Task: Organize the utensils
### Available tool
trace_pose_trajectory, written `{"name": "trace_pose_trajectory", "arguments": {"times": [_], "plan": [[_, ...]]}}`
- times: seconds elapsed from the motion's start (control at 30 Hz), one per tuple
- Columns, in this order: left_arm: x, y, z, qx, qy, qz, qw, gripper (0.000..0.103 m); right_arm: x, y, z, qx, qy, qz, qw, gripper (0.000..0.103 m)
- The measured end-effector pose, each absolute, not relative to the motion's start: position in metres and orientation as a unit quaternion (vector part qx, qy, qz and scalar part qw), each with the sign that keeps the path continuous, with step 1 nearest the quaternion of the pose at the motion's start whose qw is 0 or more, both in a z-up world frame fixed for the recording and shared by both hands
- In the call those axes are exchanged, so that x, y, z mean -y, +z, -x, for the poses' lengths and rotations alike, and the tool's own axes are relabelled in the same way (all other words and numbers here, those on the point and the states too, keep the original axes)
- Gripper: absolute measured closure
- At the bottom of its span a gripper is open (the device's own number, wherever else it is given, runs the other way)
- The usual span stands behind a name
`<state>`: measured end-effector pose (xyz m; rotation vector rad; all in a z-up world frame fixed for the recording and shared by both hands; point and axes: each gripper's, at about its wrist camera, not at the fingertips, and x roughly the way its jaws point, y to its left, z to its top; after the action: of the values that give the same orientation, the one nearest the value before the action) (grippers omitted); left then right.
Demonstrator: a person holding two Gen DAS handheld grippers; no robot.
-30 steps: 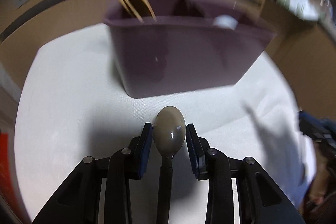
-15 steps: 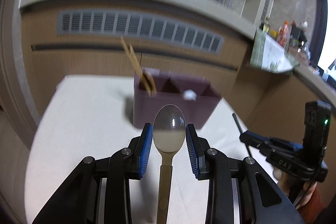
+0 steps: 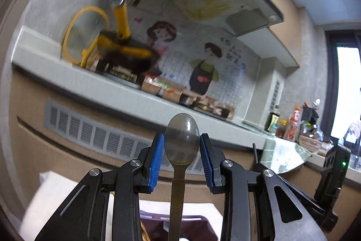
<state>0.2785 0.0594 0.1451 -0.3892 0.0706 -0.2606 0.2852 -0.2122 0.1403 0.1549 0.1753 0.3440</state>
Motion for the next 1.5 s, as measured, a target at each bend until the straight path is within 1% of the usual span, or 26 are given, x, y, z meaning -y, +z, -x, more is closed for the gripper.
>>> {"name": "trace_pose_trajectory", "arguments": {"times": [0.1,0.37,0.47,0.53,0.57,0.6,0.73,0.87,0.9,1.03,1.17,1.27,1.37,1.5], "plan": [[-0.063,0.122,-0.303,-0.05,-0.126,0.218,0.967,0.069,0.204,0.123,-0.304,-0.088,0.155,-0.072,0.981,0.093],[-0.053,0.079,-0.34,-0.076,-0.113,0.219,0.966,0.069,0.19,0.075,-0.353,-0.12,0.143,-0.083,0.979,0.093],[-0.053,0.068,-0.342,-0.073,-0.122,0.223,0.964,0.069,0.184,0.063,-0.356,-0.111,0.138,-0.07,0.982,0.093],[-0.054,0.059,-0.337,-0.066,-0.136,0.224,0.963,0.062,0.183,0.055,-0.354,-0.119,0.145,-0.061,0.98,0.092],[-0.054,0.056,-0.333,-0.069,-0.136,0.224,0.963,0.054,0.183,0.053,-0.352,-0.126,0.149,-0.059,0.979,0.092],[-0.055,0.056,-0.33,-0.074,-0.134,0.223,0.963,0.051,0.185,0.05,-0.346,-0.13,0.15,-0.054,0.979,0.091],[-0.056,0.054,-0.303,-0.108,-0.099,0.208,0.967,0.051,0.198,0.051,-0.32,-0.139,0.142,-0.042,0.979,0.091],[-0.051,0.046,-0.25,-0.145,-0.052,0.158,0.975,0.051,0.214,0.053,-0.284,-0.16,0.132,-0.048,0.977,0.09],[-0.048,0.045,-0.239,-0.151,-0.046,0.147,0.976,0.051,0.217,0.052,-0.269,-0.169,0.134,-0.049,0.975,0.088],[-0.031,0.034,-0.174,-0.185,-0.003,0.08,0.98,0.051,0.22,0.048,-0.224,-0.214,0.142,-0.027,0.966,0.088],[-0.018,0.023,-0.129,-0.218,0.01,0.046,0.975,0.051,0.223,0.039,-0.177,-0.252,0.157,-0.026,0.954,0.088],[-0.013,0.02,-0.112,-0.241,0.011,0.045,0.969,0.051,0.219,0.031,-0.148,-0.268,0.173,-0.019,0.948,0.088],[-0.01,0.021,-0.105,-0.249,0.007,0.044,0.968,0.051,0.208,0.027,-0.125,-0.268,0.173,0.003,0.948,0.088],[-0.006,0.024,-0.102,-0.256,0.006,0.036,0.966,0.051,0.205,0.025,-0.116,-0.271,0.178,0.007,0.946,0.084]]}}
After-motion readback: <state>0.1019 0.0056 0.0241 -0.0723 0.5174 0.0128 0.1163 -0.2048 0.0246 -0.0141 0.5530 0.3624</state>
